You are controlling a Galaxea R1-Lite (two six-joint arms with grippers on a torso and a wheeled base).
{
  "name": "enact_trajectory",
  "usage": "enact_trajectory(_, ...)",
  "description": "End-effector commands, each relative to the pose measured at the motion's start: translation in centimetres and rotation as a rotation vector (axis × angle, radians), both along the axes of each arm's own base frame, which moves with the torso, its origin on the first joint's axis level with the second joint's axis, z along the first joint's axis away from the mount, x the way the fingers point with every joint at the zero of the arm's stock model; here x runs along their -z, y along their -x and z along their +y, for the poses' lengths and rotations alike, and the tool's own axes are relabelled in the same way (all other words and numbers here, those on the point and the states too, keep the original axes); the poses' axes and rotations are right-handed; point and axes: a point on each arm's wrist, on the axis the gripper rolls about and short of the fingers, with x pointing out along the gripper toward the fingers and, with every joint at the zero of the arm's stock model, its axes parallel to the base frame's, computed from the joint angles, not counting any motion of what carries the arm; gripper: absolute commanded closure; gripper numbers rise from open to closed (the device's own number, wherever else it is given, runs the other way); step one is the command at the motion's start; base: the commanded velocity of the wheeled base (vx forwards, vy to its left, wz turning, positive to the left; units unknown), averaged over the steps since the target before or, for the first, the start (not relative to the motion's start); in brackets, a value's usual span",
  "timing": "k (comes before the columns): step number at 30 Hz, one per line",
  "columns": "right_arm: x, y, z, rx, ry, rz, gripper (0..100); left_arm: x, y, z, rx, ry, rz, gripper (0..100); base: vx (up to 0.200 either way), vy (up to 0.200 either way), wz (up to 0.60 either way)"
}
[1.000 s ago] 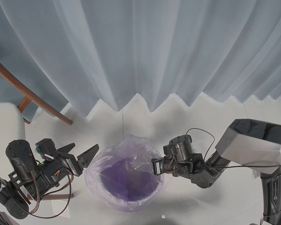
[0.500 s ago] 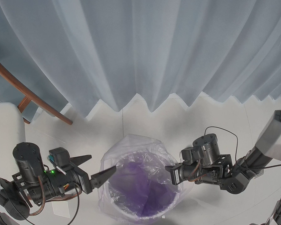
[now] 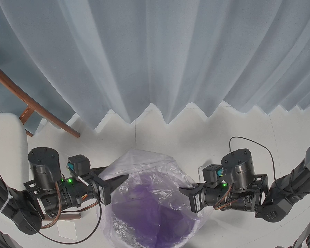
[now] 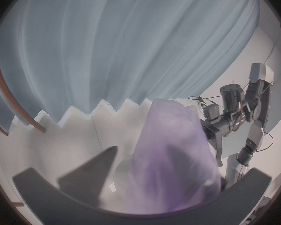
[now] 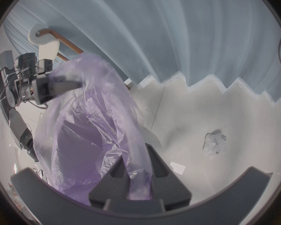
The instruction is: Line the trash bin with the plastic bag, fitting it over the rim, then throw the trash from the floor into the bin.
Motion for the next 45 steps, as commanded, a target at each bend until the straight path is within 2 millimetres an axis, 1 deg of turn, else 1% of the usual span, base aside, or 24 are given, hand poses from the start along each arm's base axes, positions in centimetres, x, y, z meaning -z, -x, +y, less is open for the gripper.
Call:
enact_trajectory(1,-0.2,0.7,-0.3,-0.010,-0.003,-0.002,100,-0.8,-2.5,0.6,-0.076,0.036,-0.033,100,0.000,0.000,0.00)
enact_trajectory(4,-0.1,1.6,-0.5,-0.029,0.006,0.008,100,-1.8,-3.9,1.8,-0.145,0.104,-0.026,100,0.000,0.000,0.00)
enact_trajectory(8,-0.5,2.5,-0.4,-0.064,-0.006,0.001,100,-1.9,-4.5,2.5,-0.209,0.203,0.053,100,0.000,0.000,0.00)
enact_trajectory(10,-0.8,2.6,-0.4,-0.071,-0.019,-0.008,100,-1.6,-4.5,2.7,-0.228,0.221,0.087,100,0.000,0.000,0.00)
enact_trajectory(12,-1.1,2.5,-0.3,-0.076,-0.035,-0.022,100,-0.8,-4.4,3.1,-0.252,0.220,0.140,100,0.000,0.000,0.00)
enact_trajectory(13,-1.4,2.5,-0.2,-0.086,-0.054,-0.034,100,-0.1,-4.1,3.3,-0.260,0.206,0.178,100,0.000,0.000,0.00)
enact_trajectory(15,-1.5,2.5,-0.2,-0.092,-0.064,-0.039,100,0.2,-3.9,3.3,-0.263,0.199,0.194,100,0.000,0.000,0.00)
enact_trajectory(16,-1.9,2.4,-0.1,-0.100,-0.090,-0.058,100,1.3,-3.0,3.5,-0.261,0.173,0.241,100,0.000,0.000,0.00)
enact_trajectory(19,-2.2,2.2,-0.1,-0.096,-0.106,-0.072,100,2.6,-1.7,3.8,-0.261,0.139,0.300,100,0.000,0.000,0.00)
enact_trajectory(24,-2.5,1.8,-0.5,-0.072,-0.117,-0.078,100,3.7,0.2,4.4,-0.266,0.108,0.351,100,0.000,0.000,0.00)
enact_trajectory(27,-2.7,0.7,-1.2,-0.028,-0.123,-0.089,100,3.7,1.7,4.7,-0.253,0.097,0.362,100,0.000,0.000,0.00)
enact_trajectory(30,-3.0,-0.5,-2.0,0.024,-0.130,-0.101,100,3.2,2.9,4.8,-0.234,0.106,0.345,100,0.000,0.000,0.00)
enact_trajectory(34,-3.5,-1.6,-2.6,0.072,-0.153,-0.110,100,2.6,3.6,4.8,-0.214,0.120,0.320,100,0.000,0.000,0.00)
enact_trajectory(37,-3.8,-2.1,-2.8,0.108,-0.188,-0.098,100,2.9,4.1,4.4,-0.191,0.108,0.340,100,0.000,0.000,0.00)
enact_trajectory(39,-4.0,-2.3,-2.8,0.118,-0.202,-0.095,100,3.0,4.1,4.4,-0.188,0.103,0.346,100,0.000,0.000,0.00)
enact_trajectory(41,-4.4,-2.3,-2.7,0.135,-0.241,-0.079,100,3.5,3.4,4.1,-0.193,0.092,0.366,100,0.000,0.000,0.00)
enact_trajectory(45,-4.5,-2.0,-2.6,0.130,-0.254,-0.068,100,3.7,1.6,3.7,-0.215,0.094,0.358,100,0.000,0.000,0.00)
